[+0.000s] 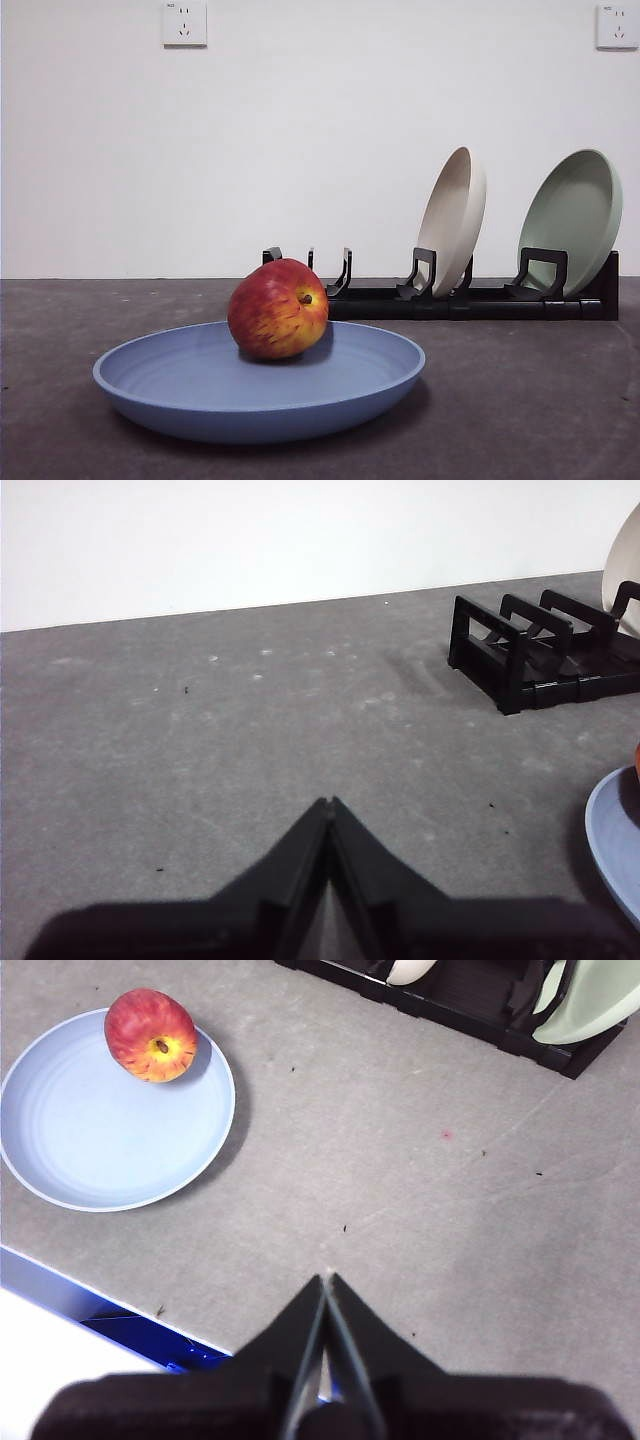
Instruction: Take the blue plate from the plate rack,put the plate on the table,take the apple from the table,put the apple in the plate
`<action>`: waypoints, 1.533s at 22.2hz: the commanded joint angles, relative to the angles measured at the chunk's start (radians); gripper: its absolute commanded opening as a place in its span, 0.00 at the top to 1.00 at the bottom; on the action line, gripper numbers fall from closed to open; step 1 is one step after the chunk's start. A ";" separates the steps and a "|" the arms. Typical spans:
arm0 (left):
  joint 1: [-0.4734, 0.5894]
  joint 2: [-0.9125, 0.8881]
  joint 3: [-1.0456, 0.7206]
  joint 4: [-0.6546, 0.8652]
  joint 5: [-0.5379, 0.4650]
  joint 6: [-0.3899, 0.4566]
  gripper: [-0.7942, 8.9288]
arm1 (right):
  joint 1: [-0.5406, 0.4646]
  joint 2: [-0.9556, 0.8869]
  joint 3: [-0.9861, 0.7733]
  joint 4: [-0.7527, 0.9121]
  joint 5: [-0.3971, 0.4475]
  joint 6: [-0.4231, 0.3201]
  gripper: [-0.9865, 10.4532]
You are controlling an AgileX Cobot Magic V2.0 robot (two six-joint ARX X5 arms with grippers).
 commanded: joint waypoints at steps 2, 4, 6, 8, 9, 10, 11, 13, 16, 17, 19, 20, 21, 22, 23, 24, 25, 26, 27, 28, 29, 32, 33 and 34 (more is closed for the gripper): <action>0.003 0.002 -0.010 0.003 -0.002 -0.005 0.92 | 0.001 0.000 -0.002 -0.019 0.001 0.011 0.91; 0.003 0.003 -0.010 0.003 -0.002 -0.005 0.92 | -0.001 -0.002 -0.002 -0.019 0.002 0.011 0.91; 0.003 0.006 -0.010 0.003 -0.002 -0.005 0.92 | -0.039 -0.009 -0.002 -0.021 0.015 -0.031 0.91; 0.003 0.006 -0.010 0.003 -0.002 -0.005 0.92 | -0.138 -0.010 -0.005 0.004 0.023 -0.180 0.91; 0.003 0.006 -0.010 0.003 -0.002 -0.005 0.92 | -0.220 -0.027 -0.017 0.083 0.032 -0.237 0.91; 0.003 0.006 -0.010 0.003 -0.002 -0.005 0.92 | -0.314 -0.056 -0.050 0.232 0.010 -0.301 0.91; 0.003 0.006 -0.010 0.003 -0.002 -0.005 0.92 | -0.420 -0.103 -0.113 0.438 -0.093 -0.364 0.91; 0.003 0.006 -0.010 0.003 -0.002 -0.005 0.92 | -0.596 -0.193 -0.269 0.790 -0.363 -0.435 0.91; 0.003 0.006 -0.010 0.003 -0.002 -0.005 0.92 | -0.808 -0.311 -0.543 1.188 -0.519 -0.446 0.91; 0.003 0.006 -0.010 0.003 -0.002 -0.005 0.92 | -0.862 -0.347 -0.622 1.253 -0.519 -0.443 0.91; 0.003 0.006 -0.010 0.003 -0.002 -0.005 0.92 | -0.947 -0.429 -0.754 1.301 -0.520 -0.443 0.91; 0.003 0.006 -0.010 0.003 -0.002 -0.005 0.92 | -0.980 -0.471 -0.811 1.300 -0.514 -0.443 0.91; 0.003 0.006 -0.010 0.003 -0.002 -0.005 0.92 | -1.001 -0.500 -0.849 1.299 -0.506 -0.443 0.91; 0.003 0.006 -0.010 0.003 -0.002 -0.005 0.92 | -1.017 -0.527 -0.887 1.300 -0.499 -0.443 0.91; 0.003 0.006 -0.010 0.003 -0.002 -0.005 0.92 | -1.027 -0.548 -0.918 1.300 -0.494 -0.443 0.91; 0.003 0.006 -0.010 0.003 -0.002 -0.005 0.92 | -1.036 -0.570 -0.952 1.302 -0.489 -0.443 0.91; 0.003 0.006 -0.010 0.003 -0.002 -0.005 0.92 | -1.041 -0.591 -0.984 1.303 -0.489 -0.444 0.91; 0.003 0.006 -0.010 0.003 -0.002 -0.005 0.92 | -1.042 -0.606 -1.010 1.306 -0.489 -0.444 0.91; 0.003 0.006 -0.010 0.003 -0.002 -0.005 0.92 | -1.042 -0.623 -1.035 1.306 -0.489 -0.444 0.91; 0.003 0.006 -0.010 0.003 -0.002 -0.005 0.92 | -1.041 -0.636 -1.058 1.306 -0.489 -0.443 0.91; 0.003 0.006 -0.010 0.003 -0.002 -0.005 0.92 | -1.041 -0.646 -1.076 1.306 -0.490 -0.443 0.91; 0.003 0.006 -0.010 0.003 -0.002 -0.005 0.92 | -1.041 -0.676 -1.126 1.306 -0.489 -0.443 0.91; 0.003 0.006 -0.010 0.003 -0.002 -0.005 0.92 | -1.041 -0.688 -1.142 1.306 -0.486 -0.443 0.91; 0.003 0.006 -0.010 0.003 -0.002 -0.005 0.92 | -1.041 -0.700 -1.157 1.307 -0.486 -0.443 0.91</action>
